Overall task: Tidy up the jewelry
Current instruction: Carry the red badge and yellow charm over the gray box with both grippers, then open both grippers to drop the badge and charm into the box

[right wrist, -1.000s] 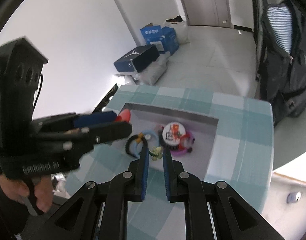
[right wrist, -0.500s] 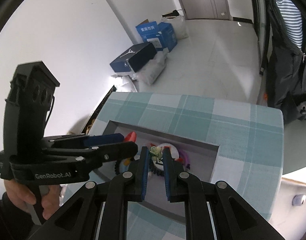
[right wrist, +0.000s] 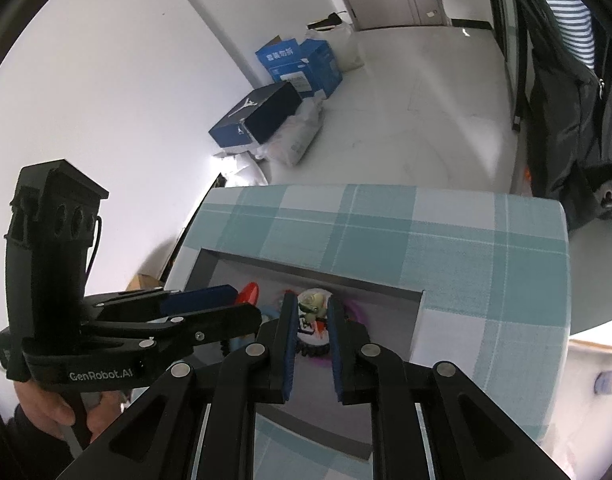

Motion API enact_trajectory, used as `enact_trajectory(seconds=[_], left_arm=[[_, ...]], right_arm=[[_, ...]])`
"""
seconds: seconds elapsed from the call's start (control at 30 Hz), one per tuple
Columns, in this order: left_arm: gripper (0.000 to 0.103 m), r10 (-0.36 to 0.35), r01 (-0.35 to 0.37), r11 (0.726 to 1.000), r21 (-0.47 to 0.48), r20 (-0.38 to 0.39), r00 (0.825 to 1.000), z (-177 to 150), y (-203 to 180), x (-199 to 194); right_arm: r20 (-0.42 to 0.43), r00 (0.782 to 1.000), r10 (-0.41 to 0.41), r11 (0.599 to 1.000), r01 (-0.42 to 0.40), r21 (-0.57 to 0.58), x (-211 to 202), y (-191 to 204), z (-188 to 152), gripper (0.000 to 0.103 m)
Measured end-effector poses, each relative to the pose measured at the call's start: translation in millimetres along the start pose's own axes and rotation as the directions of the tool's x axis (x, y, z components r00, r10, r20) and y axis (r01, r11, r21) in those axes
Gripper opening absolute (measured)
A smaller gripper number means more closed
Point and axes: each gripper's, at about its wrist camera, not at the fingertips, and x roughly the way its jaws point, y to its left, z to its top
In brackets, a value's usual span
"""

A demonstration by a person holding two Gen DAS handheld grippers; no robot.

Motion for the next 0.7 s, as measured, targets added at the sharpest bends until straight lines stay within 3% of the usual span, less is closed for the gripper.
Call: enact_trajectory(seconds=[0.03, 0.07, 0.1, 0.17, 0.37, 0.5, 0.63, 0.7], left_arm=[[0.041, -0.008, 0.007, 1.000, -0.013, -0.016, 1.000, 0.4, 2.1, 1.7], [0.052, -0.017, 0.016, 0.999, -0.029, -0.023, 1.000, 0.6, 4.6, 2.5], [0.066, -0.020, 0.019, 0.999, -0.047, -0.010, 1.000, 0.4, 7.5, 0.5], [0.073, -0.048, 0.049, 0.997, -0.066, 0.017, 0.999, 0.9, 9.8, -4.9], [0.075, -0.023, 0.026, 0.998, -0.051, 0.059, 0.998, -1.2, 7.3, -19.7], [0.075, 0.055, -0.055, 0.998, -0.003, 0.111, 0.992, -8.1, -2.9, -31.0], [0.075, 0.168, -0.177, 0.984, 0.022, 0.220, 0.961, -18.4, -15.5, -44.8], [0.075, 0.220, -0.239, 0.970, 0.040, 0.275, 0.936, -25.2, -23.1, -50.9]], right_arm=[[0.004, 1.000, -0.002, 1.000, 0.002, -0.003, -0.7, 0.5, -0.2, 0.017], [0.009, 1.000, -0.002, 1.000, 0.002, -0.003, -1.6, 0.7, -0.2, 0.018], [0.011, 1.000, 0.001, 1.000, -0.001, 0.000, -2.9, 0.5, 0.2, 0.024], [0.022, 1.000, 0.001, 1.000, -0.002, 0.011, -6.2, -1.1, 1.0, 0.041], [0.083, 0.997, 0.001, 1.000, -0.004, 0.030, -24.6, -4.6, 1.8, 0.048], [0.113, 0.993, -0.029, 0.999, 0.026, 0.022, -35.0, -1.7, -0.9, 0.067], [0.143, 0.988, -0.059, 0.998, 0.058, 0.007, -44.3, 4.5, -7.1, 0.085], [0.158, 0.985, -0.075, 0.997, 0.076, -0.006, -49.1, 8.6, -12.2, 0.087]])
